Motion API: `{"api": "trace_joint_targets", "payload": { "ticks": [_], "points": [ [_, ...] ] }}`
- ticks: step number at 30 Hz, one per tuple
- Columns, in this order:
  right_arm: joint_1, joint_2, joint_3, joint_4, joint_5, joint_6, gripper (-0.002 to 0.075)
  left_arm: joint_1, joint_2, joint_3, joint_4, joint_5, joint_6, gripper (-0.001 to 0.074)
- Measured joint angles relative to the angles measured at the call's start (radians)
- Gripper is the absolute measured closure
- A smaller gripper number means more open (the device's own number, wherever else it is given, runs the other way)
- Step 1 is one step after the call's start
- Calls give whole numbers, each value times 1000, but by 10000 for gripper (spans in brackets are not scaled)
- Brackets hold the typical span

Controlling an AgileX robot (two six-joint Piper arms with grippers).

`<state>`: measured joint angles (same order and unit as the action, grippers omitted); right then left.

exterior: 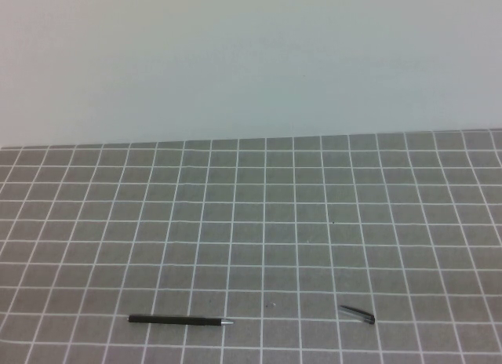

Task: Cap the pen
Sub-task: 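Pick up the pen and its cap, cap the pen, and set it down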

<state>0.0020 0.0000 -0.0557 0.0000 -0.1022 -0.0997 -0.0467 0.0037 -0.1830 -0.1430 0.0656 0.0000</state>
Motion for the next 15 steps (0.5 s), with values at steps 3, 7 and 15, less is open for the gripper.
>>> {"api": "trace_joint_targets", "payload": {
  "ticks": [3, 7, 15],
  "points": [
    [0, 0, -60, -29, 47, -6, 727, 0, 33, -49, 12, 72, 60, 734],
    [0, 0, -131, -37, 158, -6, 727, 0, 87, -101, 26, 175, 91, 734],
    [0, 107, -327, -24, 503, -10, 727, 0, 176, -121, 50, 185, 118, 735]
  ]
}}
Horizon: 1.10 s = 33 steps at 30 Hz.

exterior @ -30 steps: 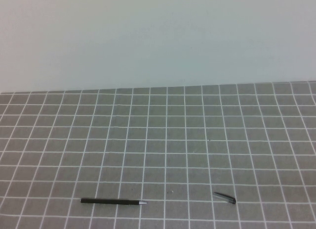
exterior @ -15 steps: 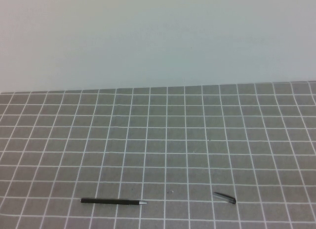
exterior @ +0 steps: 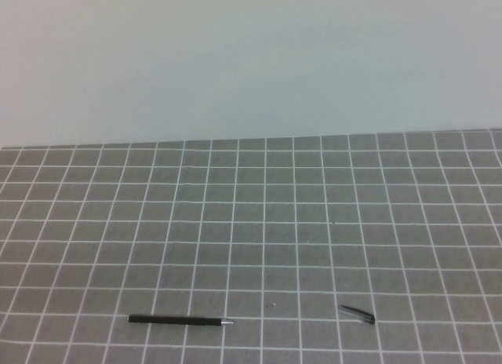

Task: Cap the pen
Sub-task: 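Pick up the pen and its cap, cap the pen, and set it down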

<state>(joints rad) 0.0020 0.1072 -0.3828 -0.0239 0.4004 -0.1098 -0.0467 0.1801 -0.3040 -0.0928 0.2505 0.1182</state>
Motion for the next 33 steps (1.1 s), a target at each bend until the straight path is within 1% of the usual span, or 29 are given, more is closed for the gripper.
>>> {"api": "trace_joint_targets", "payload": {
  "ticks": [4, 9, 16, 19, 23, 27, 33],
  "points": [
    [0, 131, -117, 7, 154, -36, 727, 0, 4, 9, 0, -56, 0, 735],
    [0, 318, -247, 76, 304, -290, 727, 0, 4, 39, 0, -56, -14, 735],
    [3, 612, -398, 251, 474, -545, 727, 0, 4, 39, 0, -58, -14, 735],
    [47, 746, -457, 296, 534, -622, 727, 0, 4, 39, 0, -58, -14, 735],
    [145, 951, -549, 296, 638, -706, 727, 0, 4, 39, 0, -58, -14, 735],
    [242, 1140, -647, 289, 743, -733, 727, 0, 4, 39, -4, -58, -14, 735],
    [373, 1389, -778, 213, 757, -766, 727, 0, 4, 39, -5, -62, -14, 735]
  ]
}}
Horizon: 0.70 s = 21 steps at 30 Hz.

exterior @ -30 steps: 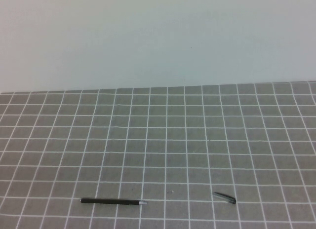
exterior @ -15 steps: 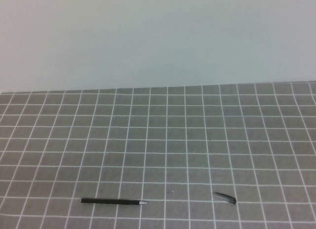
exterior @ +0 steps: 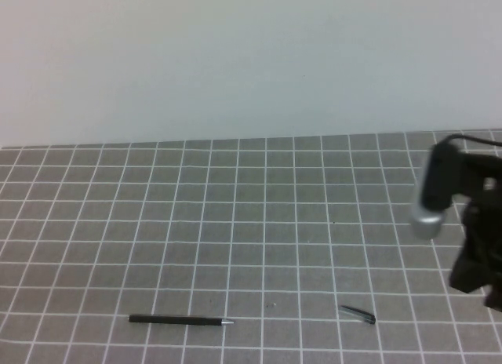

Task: Cap the pen
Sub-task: 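Pick up the pen and its cap, cap the pen, and set it down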

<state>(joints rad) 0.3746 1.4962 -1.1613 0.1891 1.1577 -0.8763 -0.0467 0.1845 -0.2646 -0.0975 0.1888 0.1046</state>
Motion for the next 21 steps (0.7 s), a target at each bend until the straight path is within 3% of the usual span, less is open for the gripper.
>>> {"api": "trace_joint_targets", "payload": {
  "ticks": [5, 7, 11, 13, 21],
  "points": [
    [71, 168, -104, -40, -7, -20, 684, 0, 0, 0, 0, -11, 0, 735],
    [89, 226, -142, -19, -7, -22, 611, 0, 0, 0, -3, -15, 0, 735],
    [125, 337, -206, -20, -11, -32, 370, 0, 0, 0, -5, -22, 0, 735],
    [137, 374, -218, -41, -16, -34, 301, 0, 0, 0, -7, -25, 0, 734],
    [171, 477, -219, -77, -86, -36, 253, 0, 0, 0, -7, -27, 0, 734]
  ]
}}
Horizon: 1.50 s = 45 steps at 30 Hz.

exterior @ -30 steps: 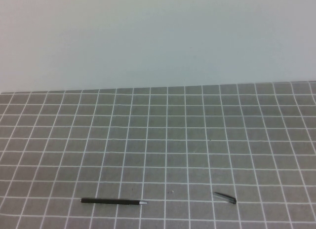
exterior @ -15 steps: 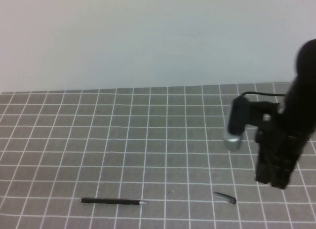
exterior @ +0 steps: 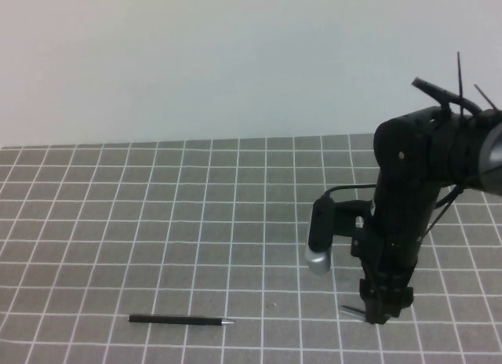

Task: Cap the pen
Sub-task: 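Pick up the pen and its cap, cap the pen, and set it down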

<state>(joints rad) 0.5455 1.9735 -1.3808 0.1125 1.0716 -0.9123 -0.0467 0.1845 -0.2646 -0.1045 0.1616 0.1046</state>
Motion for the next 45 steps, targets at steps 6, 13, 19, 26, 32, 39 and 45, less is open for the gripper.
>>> {"api": "trace_joint_targets", "payload": {
  "ticks": [6, 13, 19, 26, 32, 39, 45],
  "points": [
    [7, 25, 0, -6, -67, 0, 262, 0, 0, 0, 0, 0, 0, 734],
    [7, 37, -1, -6, -72, 13, 263, 0, 0, 0, 0, -2, 0, 734],
    [13, 65, -1, -19, -84, 21, 265, 0, 0, 0, 0, -2, 0, 735],
    [46, 92, -1, -26, -91, 23, 265, 0, 0, 0, 0, -2, 0, 735],
    [65, 105, -7, -77, -88, 56, 266, 0, 0, 0, 0, -2, 0, 735],
    [65, 106, -7, -91, -90, 70, 313, 0, 0, 0, 0, 0, 0, 735],
    [65, 106, -9, -98, -82, 73, 379, 0, 0, 0, 0, 0, 0, 735]
  ]
}}
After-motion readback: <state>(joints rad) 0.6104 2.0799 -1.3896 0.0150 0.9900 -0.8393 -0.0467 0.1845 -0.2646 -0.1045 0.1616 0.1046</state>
